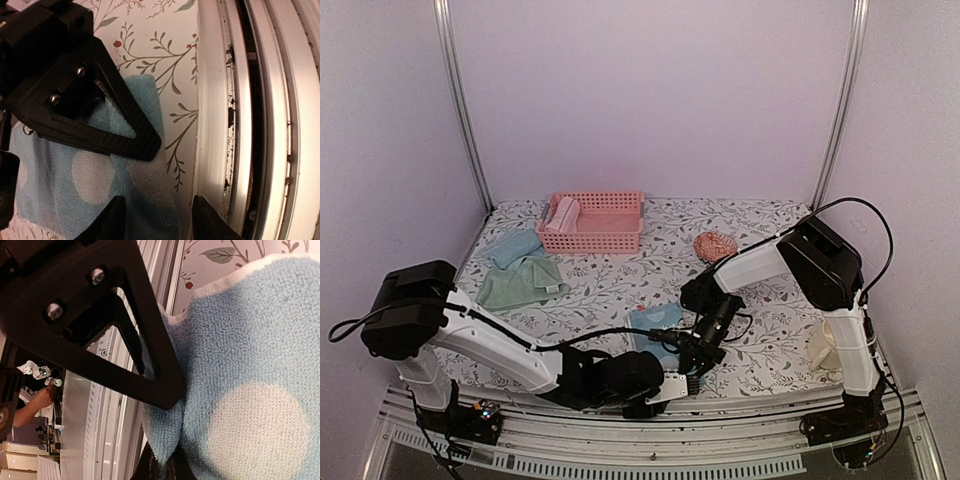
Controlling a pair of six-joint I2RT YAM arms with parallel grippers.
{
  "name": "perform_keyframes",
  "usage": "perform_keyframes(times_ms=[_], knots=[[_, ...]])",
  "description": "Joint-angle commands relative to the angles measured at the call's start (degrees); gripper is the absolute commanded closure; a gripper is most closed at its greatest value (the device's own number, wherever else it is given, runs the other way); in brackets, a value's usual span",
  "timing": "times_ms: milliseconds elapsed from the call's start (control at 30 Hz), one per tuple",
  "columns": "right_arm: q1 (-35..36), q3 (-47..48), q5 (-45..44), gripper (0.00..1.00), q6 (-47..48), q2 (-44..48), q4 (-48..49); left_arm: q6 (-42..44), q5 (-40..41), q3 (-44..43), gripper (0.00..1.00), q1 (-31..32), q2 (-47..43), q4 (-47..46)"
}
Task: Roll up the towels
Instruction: Roll the towel at the center of the board.
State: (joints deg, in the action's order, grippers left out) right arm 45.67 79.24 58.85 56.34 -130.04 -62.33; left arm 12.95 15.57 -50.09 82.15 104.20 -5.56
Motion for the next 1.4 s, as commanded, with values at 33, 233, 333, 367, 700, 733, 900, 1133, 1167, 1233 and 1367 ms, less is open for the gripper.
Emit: perform_keyframes(times_ms=[33,233,333,367,700,733,900,1133,1167,1233,1367], knots=[[0.1,-1.3,-6.3,0.94,-0.7,-4.0,1.0,-1.1,7.2,-3.1,0.62,1.0,4.0,-1.0],[-0.1,-0.5,-5.3,0.92,0.2,-4.0,-0.3,-0.6,7.2,-2.9,0.87,0.7,4.4,-0.6],[-1.0,-0.3,-4.1,0.78,1.1,-1.1,-2.5,-0.8,5.6,-3.1,0.98,0.6,4.0,0.6],[-1.2,0.1,-3.6,0.73,2.5,0.2,-4.1,-1.1,4.9,-3.2,1.00,0.5,3.9,1.1],[-6.6,6.1,-5.6,0.75,-6.2,2.1,1.6,-3.9,-1.7,-3.9,1.00,-2.1,0.3,3.6],[-6.7,6.3,-7.7,0.76,-9.9,1.0,3.9,-4.2,-2.7,-4.1,1.00,-2.5,-0.1,3.9],[-6.8,8.0,-17.0,0.78,-19.8,-3.9,10.9,-5.3,-8.9,-4.2,1.00,-4.4,-1.7,5.1],[-7.6,7.4,-13.2,0.75,-18.1,2.9,8.2,-11.7,-21.2,-5.2,1.00,-10.6,-0.2,7.6],[-8.2,7.5,-12.2,0.74,-17.4,5.3,7.3,-12.6,-22.9,-5.2,1.00,-11.4,0.1,7.7],[-10.3,7.5,-10.7,0.71,-16.1,10.0,6.3,-14.0,-26.3,-5.2,1.00,-13.1,0.9,7.8],[-14.1,6.9,-8.9,0.68,-15.2,19.1,5.6,-17.8,-32.9,-4.3,1.00,-16.9,2.8,6.4]])
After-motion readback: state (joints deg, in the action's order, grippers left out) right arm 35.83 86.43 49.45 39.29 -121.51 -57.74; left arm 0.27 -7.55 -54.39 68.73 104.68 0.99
